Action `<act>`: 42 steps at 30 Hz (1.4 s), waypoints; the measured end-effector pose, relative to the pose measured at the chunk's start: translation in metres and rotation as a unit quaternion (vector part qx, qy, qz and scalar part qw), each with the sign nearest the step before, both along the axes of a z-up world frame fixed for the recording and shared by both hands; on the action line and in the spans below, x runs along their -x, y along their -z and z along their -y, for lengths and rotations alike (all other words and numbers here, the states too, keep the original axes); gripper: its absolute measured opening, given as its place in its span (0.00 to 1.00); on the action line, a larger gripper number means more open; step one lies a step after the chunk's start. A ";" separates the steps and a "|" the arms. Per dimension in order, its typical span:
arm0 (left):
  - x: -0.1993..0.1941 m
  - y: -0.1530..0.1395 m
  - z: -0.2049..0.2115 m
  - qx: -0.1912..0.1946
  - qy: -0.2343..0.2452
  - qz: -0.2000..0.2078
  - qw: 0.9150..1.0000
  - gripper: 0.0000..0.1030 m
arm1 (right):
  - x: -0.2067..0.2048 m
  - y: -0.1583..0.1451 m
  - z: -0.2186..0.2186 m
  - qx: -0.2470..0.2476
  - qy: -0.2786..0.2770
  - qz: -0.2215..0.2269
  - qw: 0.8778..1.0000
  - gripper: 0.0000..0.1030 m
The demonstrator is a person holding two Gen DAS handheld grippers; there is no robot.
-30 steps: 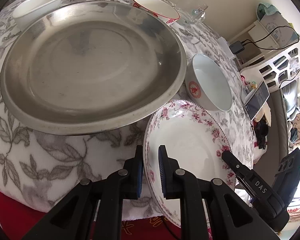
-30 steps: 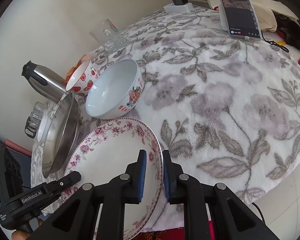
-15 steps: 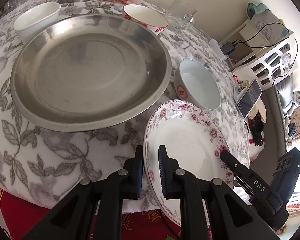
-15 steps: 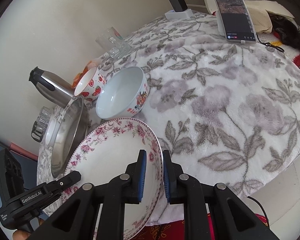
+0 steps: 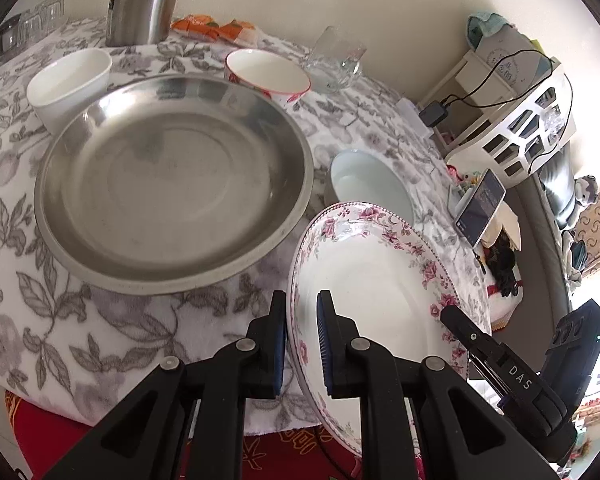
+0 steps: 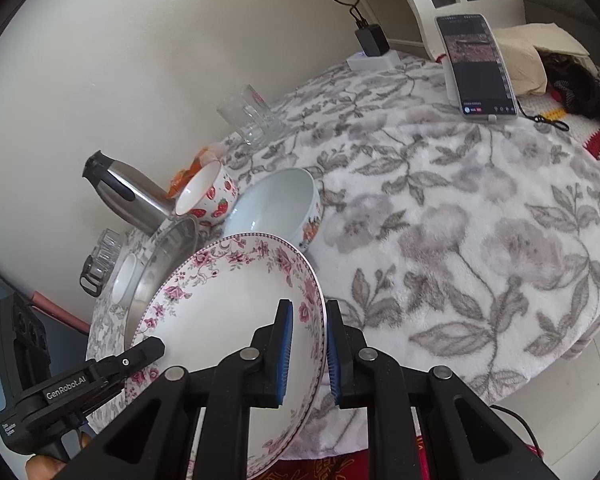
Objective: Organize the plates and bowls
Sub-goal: 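Lift the pink-rose plate and carry it toward the steel basin, then lower the pink-rose plate into the steel basin with both tools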
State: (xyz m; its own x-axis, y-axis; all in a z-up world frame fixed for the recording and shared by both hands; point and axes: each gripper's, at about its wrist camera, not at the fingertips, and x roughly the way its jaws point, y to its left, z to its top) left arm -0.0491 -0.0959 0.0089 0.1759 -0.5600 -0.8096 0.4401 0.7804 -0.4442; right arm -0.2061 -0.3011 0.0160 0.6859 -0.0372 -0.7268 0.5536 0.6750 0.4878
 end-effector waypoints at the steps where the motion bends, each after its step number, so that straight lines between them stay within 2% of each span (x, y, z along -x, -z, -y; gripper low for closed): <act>1: -0.001 -0.002 -0.001 0.005 -0.001 0.003 1.000 0.14 | 0.000 -0.002 -0.001 0.002 0.000 0.004 1.000 0.17; 11: -0.020 -0.013 -0.015 0.029 -0.031 0.013 0.999 0.14 | -0.021 -0.013 -0.013 0.015 -0.012 0.025 1.000 0.17; 25: -0.069 -0.015 -0.054 0.063 -0.101 0.003 0.993 0.14 | -0.090 -0.028 -0.036 0.028 -0.039 0.032 0.998 0.17; 35: -0.098 -0.002 -0.082 0.056 -0.139 -0.002 0.989 0.14 | -0.138 -0.017 -0.060 0.030 -0.071 0.013 0.997 0.17; 42: -0.114 0.016 -0.100 0.043 -0.157 -0.025 0.986 0.15 | -0.160 -0.006 -0.076 0.028 -0.082 -0.001 0.996 0.17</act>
